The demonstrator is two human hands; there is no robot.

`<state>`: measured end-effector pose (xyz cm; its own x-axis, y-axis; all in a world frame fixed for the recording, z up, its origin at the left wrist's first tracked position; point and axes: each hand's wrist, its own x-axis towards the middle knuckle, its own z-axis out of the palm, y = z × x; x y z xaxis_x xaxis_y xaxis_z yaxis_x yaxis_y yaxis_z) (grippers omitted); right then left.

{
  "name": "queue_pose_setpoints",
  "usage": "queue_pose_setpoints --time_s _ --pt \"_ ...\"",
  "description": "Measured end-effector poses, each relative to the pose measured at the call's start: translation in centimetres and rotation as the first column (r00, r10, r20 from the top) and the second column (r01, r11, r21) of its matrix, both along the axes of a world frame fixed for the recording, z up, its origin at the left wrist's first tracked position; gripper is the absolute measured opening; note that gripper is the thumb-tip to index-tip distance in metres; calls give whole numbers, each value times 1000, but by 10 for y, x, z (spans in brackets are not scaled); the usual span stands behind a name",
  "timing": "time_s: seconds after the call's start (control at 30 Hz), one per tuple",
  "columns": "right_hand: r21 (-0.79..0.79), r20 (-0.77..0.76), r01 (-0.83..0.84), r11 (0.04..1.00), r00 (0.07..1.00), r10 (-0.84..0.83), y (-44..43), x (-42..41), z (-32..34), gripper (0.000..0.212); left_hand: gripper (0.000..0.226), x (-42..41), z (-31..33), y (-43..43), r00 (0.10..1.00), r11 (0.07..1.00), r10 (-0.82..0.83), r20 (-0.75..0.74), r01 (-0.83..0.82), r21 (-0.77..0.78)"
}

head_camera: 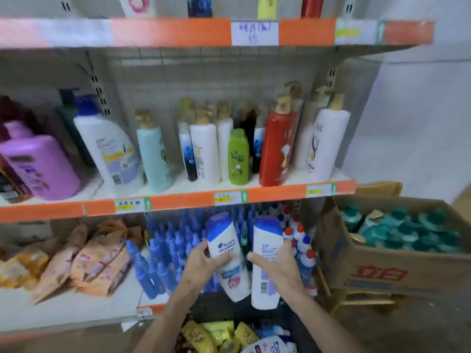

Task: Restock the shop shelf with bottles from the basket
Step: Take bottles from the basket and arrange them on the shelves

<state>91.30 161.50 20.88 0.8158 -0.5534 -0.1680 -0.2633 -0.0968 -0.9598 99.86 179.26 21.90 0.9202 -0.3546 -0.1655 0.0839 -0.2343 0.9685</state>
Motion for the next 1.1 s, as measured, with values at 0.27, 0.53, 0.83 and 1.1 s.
queue_pose_setpoints --time_s 0.27,0.53,0.83,1.1 --pt "123 67 -42 991 997 34 11 -22 304 50 22 -11 317 28 999 998 -3 -50 0 -67" --pt "-10 50 -90 996 995 90 44 -20 526 51 19 -15 532 64 999 999 -30 -10 31 39" --pt "-100 92 -35 994 995 44 92 2 606 63 26 -4 608 113 997 1000 -21 80 20 15" --pt "-48 77 -77 996 994 81 92 40 606 61 31 43 618 127 995 999 29 100 -31 16"
